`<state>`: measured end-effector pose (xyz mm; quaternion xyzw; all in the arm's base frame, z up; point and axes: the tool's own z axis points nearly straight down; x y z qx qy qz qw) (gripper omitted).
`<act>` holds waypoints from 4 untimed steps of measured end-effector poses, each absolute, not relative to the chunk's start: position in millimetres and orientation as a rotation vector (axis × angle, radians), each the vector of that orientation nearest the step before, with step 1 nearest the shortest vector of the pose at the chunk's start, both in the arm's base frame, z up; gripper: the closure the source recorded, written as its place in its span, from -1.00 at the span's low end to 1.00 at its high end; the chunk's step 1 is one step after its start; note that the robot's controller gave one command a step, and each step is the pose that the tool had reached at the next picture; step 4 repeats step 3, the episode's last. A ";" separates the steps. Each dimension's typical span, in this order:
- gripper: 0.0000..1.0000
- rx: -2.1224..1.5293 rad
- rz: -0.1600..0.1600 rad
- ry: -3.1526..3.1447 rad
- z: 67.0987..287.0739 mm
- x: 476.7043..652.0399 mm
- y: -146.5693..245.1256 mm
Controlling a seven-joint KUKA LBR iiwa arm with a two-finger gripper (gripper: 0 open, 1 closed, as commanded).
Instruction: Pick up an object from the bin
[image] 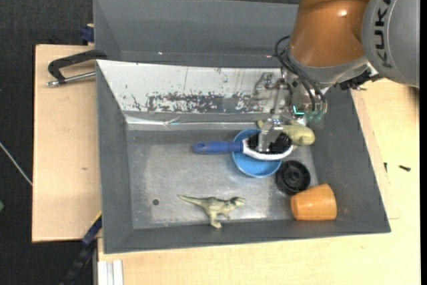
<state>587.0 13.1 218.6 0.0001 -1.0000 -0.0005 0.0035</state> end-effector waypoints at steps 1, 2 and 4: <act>-1.00 0.175 -0.003 -3.149 93.9 597.3 22.6; 1.00 0.171 0.002 -3.138 90.3 594.5 20.1; 1.00 0.204 0.000 -3.149 205.1 598.5 13.6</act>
Offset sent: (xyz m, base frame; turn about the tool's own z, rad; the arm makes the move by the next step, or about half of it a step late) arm 0.0064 0.0080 -0.1422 -0.1110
